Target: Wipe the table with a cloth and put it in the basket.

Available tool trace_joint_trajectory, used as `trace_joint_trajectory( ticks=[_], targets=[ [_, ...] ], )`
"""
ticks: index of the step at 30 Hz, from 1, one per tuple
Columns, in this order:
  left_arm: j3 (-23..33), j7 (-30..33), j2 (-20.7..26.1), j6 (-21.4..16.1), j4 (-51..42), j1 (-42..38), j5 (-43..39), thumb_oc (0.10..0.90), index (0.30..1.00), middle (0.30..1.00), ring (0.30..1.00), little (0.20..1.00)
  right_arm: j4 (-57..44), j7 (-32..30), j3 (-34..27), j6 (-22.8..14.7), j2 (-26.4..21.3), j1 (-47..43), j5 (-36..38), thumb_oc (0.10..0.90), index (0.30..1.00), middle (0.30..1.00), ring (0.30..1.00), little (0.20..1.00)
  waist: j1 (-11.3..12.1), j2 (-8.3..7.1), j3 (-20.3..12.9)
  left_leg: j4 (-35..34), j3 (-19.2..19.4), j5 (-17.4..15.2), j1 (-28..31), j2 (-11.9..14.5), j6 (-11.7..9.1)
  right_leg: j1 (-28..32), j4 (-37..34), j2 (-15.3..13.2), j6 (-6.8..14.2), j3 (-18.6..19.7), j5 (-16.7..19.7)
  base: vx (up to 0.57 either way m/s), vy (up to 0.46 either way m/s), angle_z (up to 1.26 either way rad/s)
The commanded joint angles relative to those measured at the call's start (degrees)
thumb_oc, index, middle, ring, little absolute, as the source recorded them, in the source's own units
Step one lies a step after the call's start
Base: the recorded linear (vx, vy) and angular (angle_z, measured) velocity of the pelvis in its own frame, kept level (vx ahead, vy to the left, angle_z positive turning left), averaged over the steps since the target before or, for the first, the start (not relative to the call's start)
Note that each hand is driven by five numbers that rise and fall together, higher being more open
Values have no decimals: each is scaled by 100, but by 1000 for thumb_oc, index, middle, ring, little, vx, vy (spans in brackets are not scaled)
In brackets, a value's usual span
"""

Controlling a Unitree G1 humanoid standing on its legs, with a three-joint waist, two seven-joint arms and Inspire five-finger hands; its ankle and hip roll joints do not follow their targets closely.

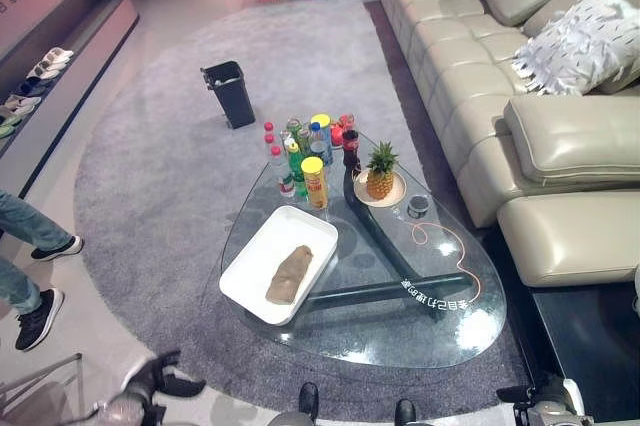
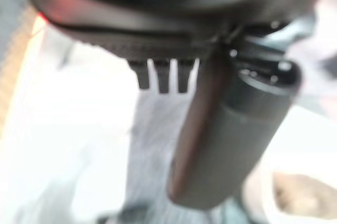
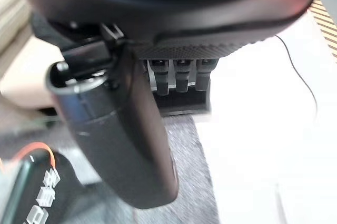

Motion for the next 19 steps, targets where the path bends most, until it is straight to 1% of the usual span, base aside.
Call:
trace_joint_trajectory(
  ticks=[1,2,5,6,7,12,14,19],
  targets=[
    [276,-258,186,-19,330,-430,34,800,900,900,900,900,289,331,102,261,-82,75,-261,800,900,900,900,900,13,-167,-60,-1,132,-113,265,-118,-32,-138,49,-127,216,32,417,62,-12,0],
    [189,-319,69,80,374,-418,38,800,900,900,900,900,354,515,116,282,-36,112,-396,800,900,900,900,900,-3,-185,-87,-1,159,-151,326,-103,-17,-85,57,-120,215,25,385,50,-13,-2],
    [154,-351,34,127,393,-418,47,800,900,900,900,900,373,582,120,324,-22,116,-426,800,900,900,900,900,-4,-193,-96,-1,159,-163,343,-101,-11,-69,55,-118,214,19,378,16,-9,-8],
    [45,-391,-127,169,446,-406,93,800,900,900,900,900,416,765,166,439,36,122,-457,800,900,900,900,900,-8,-215,-116,-1,149,-186,379,-96,0,-32,63,-105,209,16,362,16,-22,-12],
    [-17,-375,-205,216,451,-403,140,800,900,900,900,900,440,828,180,441,74,134,-538,800,900,900,900,900,-7,-225,-133,-1,137,-198,397,-98,10,-10,65,-104,207,15,353,17,-25,-5],
    [-233,-306,-437,366,483,-410,329,800,900,900,900,900,437,958,295,526,185,132,-660,800,900,900,900,900,-5,-259,-157,-1,148,-233,463,-82,11,59,72,-115,214,-7,334,1,-7,-1],
    [-315,-303,-525,510,512,-412,433,800,900,900,900,900,408,1031,377,575,249,147,-764,800,900,900,900,900,-15,-269,-165,-1,160,-264,497,-72,14,93,65,-122,216,-23,323,0,0,0],
    [-441,-337,-632,609,563,-416,545,800,900,900,900,900,391,1099,530,662,369,132,-940,800,900,900,900,900,-30,-271,-179,-1,173,-285,520,-40,7,139,38,-136,219,-28,325,0,0,0]
  ],
)
